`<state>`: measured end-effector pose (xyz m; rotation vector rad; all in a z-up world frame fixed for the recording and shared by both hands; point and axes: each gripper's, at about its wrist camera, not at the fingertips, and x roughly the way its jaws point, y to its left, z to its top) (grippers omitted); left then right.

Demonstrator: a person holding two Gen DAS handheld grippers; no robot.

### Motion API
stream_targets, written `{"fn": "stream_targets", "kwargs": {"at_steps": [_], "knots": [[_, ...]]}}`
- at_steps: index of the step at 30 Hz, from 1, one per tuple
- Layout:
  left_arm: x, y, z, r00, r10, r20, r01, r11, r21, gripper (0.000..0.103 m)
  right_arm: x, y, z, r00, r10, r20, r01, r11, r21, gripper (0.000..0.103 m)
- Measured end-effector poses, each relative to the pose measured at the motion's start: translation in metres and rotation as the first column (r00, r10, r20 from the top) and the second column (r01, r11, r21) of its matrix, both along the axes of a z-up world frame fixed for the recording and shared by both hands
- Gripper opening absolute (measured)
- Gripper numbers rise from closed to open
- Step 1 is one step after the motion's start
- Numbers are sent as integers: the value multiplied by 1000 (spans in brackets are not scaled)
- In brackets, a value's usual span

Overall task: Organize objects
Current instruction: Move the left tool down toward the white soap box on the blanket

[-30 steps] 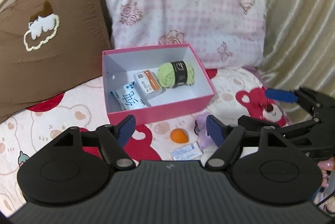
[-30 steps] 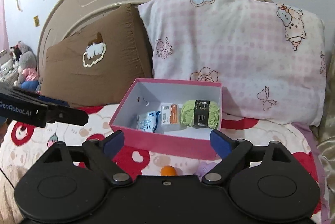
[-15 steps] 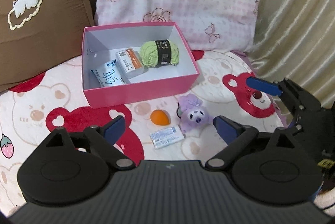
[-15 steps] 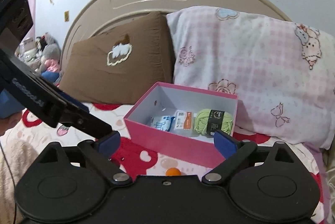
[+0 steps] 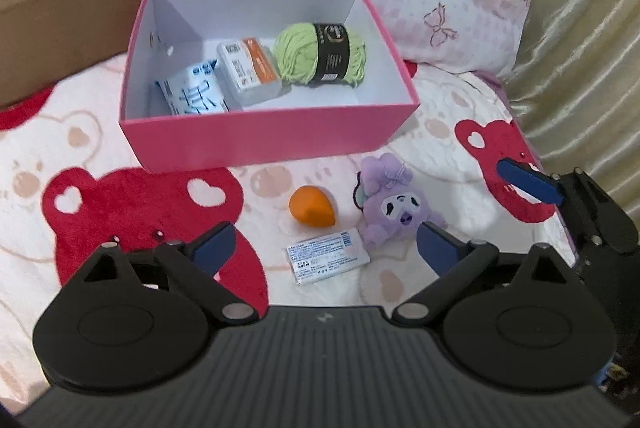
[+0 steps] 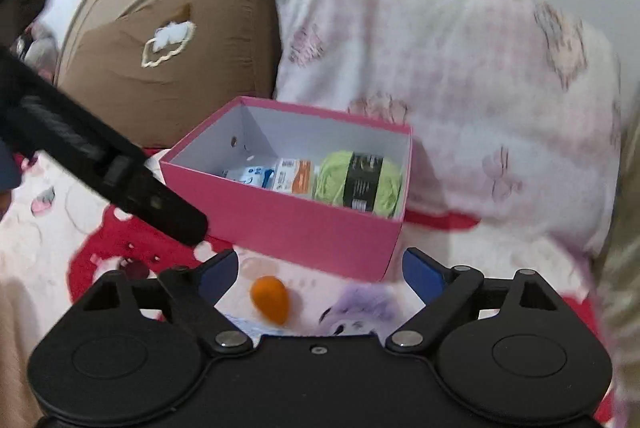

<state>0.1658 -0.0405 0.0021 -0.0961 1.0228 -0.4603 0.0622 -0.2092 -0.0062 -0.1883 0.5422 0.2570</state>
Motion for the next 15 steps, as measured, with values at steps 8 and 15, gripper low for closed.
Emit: {"fn": "stream_targets", "kwargs": {"at_steps": [8,15], "knots": [[5,10,-34,1000,-9,12,10,1000,-22,96,12,5,-21,983,88,-161,-80,995,55,92],[-3,9,-67,999,-35,-3,35,997,-65,95,29,26,-58,924,124,-360,-142,990,-22,85]]}}
